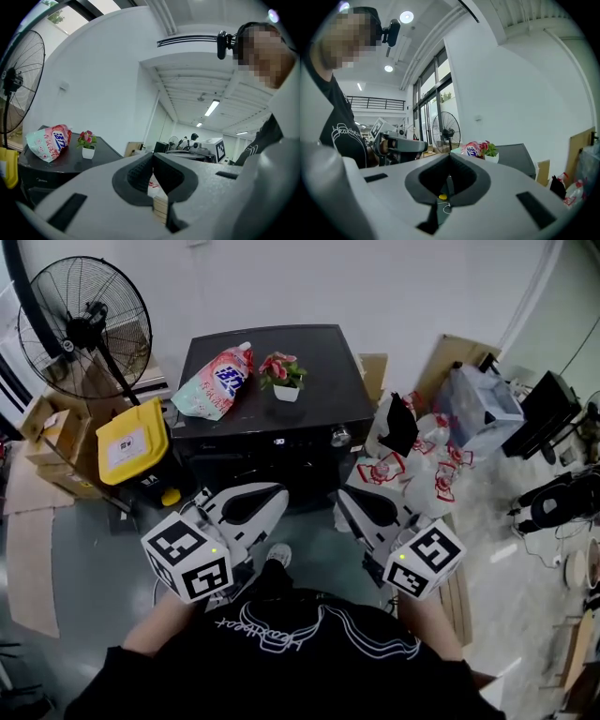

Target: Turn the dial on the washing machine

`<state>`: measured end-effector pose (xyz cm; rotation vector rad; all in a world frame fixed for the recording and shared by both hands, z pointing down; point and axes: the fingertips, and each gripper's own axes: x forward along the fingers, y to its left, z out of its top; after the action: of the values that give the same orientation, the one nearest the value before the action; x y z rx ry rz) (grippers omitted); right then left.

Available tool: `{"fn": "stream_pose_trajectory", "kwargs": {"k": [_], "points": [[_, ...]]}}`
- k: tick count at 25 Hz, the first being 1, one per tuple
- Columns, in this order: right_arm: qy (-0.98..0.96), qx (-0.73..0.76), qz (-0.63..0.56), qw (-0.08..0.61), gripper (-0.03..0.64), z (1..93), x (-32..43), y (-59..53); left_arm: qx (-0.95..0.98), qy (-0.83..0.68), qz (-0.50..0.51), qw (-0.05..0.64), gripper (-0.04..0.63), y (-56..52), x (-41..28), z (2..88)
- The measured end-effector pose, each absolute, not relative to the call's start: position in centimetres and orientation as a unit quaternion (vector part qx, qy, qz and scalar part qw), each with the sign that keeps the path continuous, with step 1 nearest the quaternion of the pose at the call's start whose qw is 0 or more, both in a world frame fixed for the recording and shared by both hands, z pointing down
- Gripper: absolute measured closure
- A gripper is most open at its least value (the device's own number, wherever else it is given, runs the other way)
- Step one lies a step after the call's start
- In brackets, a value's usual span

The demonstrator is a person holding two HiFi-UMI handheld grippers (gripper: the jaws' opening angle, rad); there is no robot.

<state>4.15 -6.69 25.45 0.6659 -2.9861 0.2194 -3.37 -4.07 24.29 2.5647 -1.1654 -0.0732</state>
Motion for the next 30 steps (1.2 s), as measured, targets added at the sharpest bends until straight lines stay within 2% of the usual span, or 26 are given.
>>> {"fn": "stream_pose_trajectory", "kwargs": {"k": [30], "points": [[-0.97,0.222,0.089,0.038,0.614,26.9,4.4,-7.6,0.895,-0.408,-0.021,0.179,0.591,-5.1,-3.3,25.9]]}}
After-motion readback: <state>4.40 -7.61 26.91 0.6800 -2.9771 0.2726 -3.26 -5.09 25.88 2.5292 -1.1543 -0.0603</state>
